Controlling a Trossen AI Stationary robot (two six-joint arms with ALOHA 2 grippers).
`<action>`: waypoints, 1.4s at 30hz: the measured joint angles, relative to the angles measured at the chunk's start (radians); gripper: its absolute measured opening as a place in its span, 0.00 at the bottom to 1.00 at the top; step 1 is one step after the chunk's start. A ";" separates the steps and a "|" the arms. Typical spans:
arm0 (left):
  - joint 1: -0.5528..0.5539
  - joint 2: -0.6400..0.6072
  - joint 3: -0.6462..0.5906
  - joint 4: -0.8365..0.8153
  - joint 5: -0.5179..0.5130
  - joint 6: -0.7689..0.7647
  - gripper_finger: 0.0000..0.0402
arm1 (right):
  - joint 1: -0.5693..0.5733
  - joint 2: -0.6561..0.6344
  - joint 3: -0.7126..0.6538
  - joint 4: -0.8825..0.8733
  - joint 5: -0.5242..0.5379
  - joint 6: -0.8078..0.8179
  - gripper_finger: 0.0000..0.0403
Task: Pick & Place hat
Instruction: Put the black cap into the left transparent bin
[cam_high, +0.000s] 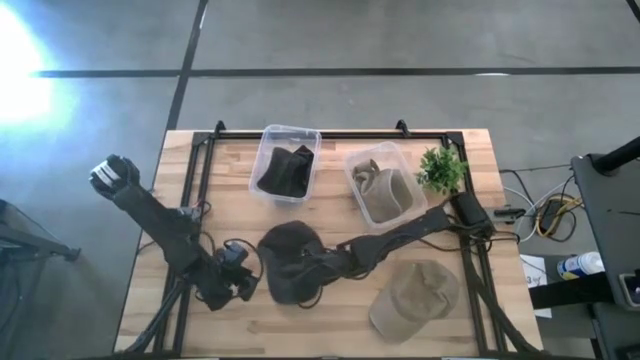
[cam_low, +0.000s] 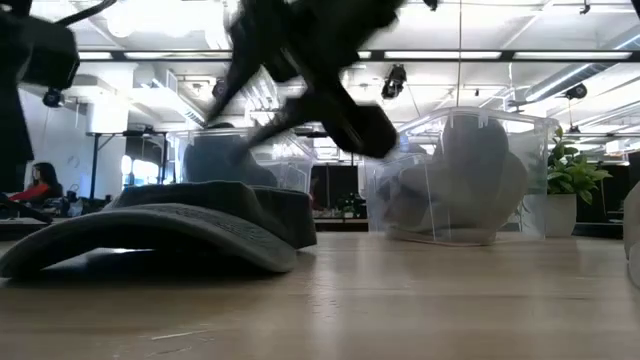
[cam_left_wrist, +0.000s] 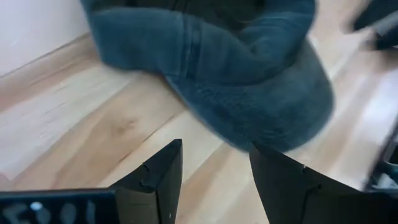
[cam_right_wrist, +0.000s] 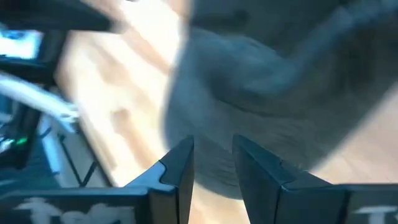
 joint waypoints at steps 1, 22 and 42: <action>-0.006 0.016 0.000 0.000 -0.015 -0.025 0.45 | 0.000 0.000 0.022 0.001 0.000 -0.025 0.27; -0.100 0.189 0.057 0.146 -0.083 -0.212 0.45 | -0.075 0.216 0.203 -0.173 -0.259 -0.105 0.27; 0.086 0.130 -0.022 0.321 -0.256 0.181 0.45 | -0.032 0.224 0.463 -0.275 -0.243 -0.279 0.27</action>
